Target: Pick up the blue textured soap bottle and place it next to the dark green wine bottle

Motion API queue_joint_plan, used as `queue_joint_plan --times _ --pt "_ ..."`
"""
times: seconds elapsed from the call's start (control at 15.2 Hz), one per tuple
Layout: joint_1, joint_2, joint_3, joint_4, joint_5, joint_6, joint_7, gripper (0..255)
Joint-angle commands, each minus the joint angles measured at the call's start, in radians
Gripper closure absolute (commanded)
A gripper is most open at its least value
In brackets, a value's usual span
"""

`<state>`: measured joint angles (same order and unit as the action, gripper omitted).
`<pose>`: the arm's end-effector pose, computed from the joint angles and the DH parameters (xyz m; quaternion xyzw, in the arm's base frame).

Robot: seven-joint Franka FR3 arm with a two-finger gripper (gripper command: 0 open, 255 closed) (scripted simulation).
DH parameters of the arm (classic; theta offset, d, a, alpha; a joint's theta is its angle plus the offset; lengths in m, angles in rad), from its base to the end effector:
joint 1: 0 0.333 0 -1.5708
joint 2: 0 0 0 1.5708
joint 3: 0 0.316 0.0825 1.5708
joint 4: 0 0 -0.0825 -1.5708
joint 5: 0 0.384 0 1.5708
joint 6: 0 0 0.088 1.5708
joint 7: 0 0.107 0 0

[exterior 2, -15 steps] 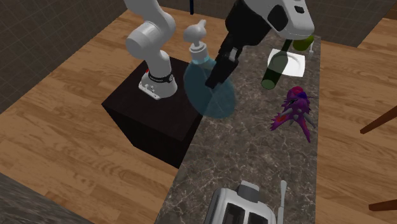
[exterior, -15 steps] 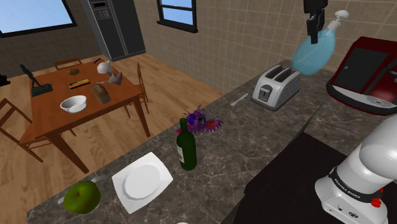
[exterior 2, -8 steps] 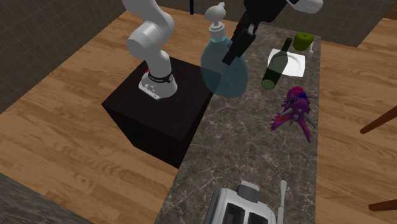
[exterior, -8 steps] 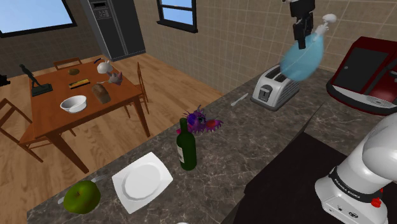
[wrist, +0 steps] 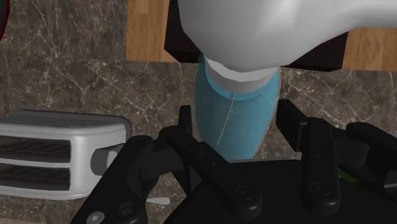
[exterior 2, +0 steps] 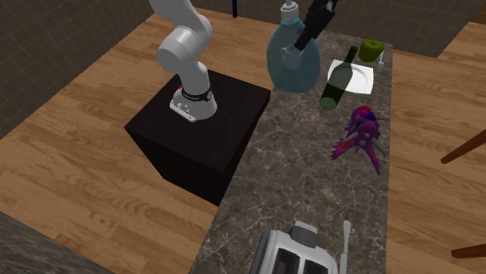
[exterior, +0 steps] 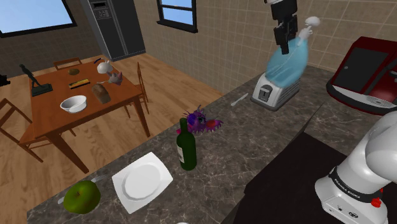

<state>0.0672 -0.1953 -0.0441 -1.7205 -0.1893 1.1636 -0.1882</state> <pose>0.4444 -0.0170 0.6298 0.9763 0.0834 -0.1858 0.0729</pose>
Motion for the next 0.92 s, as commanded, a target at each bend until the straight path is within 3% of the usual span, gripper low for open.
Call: queue_joint_plan --times 0.0,0.86 --pt "0.020 0.005 0.029 0.001 0.025 -0.004 0.054 255" --pt "0.154 0.176 0.204 0.202 0.159 -0.065 0.392 255"
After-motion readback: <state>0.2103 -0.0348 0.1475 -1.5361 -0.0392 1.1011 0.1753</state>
